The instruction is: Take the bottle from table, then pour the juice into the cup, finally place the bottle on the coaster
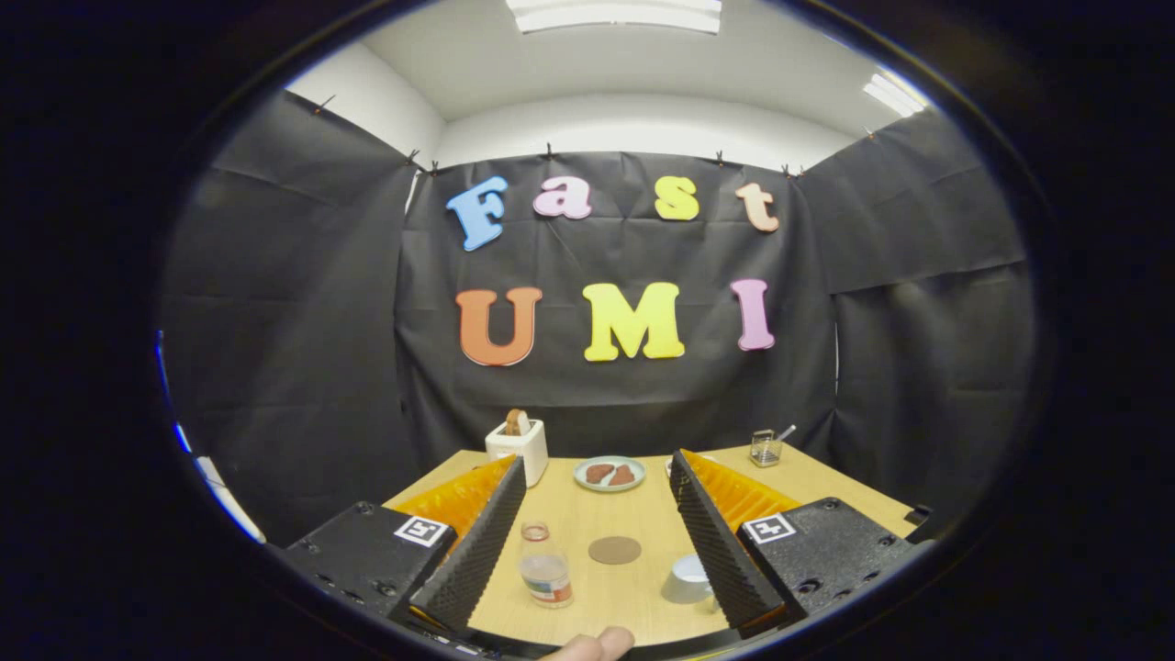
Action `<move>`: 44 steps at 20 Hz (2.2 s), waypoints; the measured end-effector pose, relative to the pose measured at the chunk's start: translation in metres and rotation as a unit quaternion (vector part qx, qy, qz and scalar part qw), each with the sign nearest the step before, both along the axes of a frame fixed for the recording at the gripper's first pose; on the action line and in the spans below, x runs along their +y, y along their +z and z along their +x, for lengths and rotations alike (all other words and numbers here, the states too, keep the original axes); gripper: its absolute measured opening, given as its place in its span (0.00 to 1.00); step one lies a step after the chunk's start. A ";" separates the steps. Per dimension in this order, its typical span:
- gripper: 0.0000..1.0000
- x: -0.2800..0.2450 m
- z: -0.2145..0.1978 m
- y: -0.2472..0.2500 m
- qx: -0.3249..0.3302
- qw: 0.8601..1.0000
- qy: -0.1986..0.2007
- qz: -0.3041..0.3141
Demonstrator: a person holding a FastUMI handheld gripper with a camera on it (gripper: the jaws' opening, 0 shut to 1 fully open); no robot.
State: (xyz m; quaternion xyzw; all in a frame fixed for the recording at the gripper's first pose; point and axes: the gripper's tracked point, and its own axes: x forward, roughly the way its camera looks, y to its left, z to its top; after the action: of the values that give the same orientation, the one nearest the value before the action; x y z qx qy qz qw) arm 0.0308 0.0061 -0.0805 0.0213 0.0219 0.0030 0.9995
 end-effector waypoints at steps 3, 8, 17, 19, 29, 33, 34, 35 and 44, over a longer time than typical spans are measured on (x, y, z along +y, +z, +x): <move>1.00 0.006 0.007 -0.020 -0.008 1.000 0.004 -0.003; 1.00 0.015 0.022 -0.078 0.004 1.000 0.012 0.003; 1.00 0.038 0.046 -0.159 0.018 1.000 0.023 -0.009; 1.00 0.049 0.051 -0.177 0.022 0.999 0.032 -0.010; 1.00 0.073 0.103 -0.248 0.066 0.997 0.034 -0.030; 0.90 0.069 0.116 -0.260 0.084 0.996 0.010 -0.009; 0.84 0.066 0.116 -0.258 0.086 0.996 0.010 0.006; 0.79 0.066 0.115 -0.256 0.087 0.996 0.012 0.018; 0.77 0.057 0.104 -0.234 0.120 0.976 0.030 0.177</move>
State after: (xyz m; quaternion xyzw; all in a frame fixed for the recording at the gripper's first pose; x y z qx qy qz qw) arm 0.1344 0.0635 -0.3141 0.1973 0.1411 0.0340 0.9695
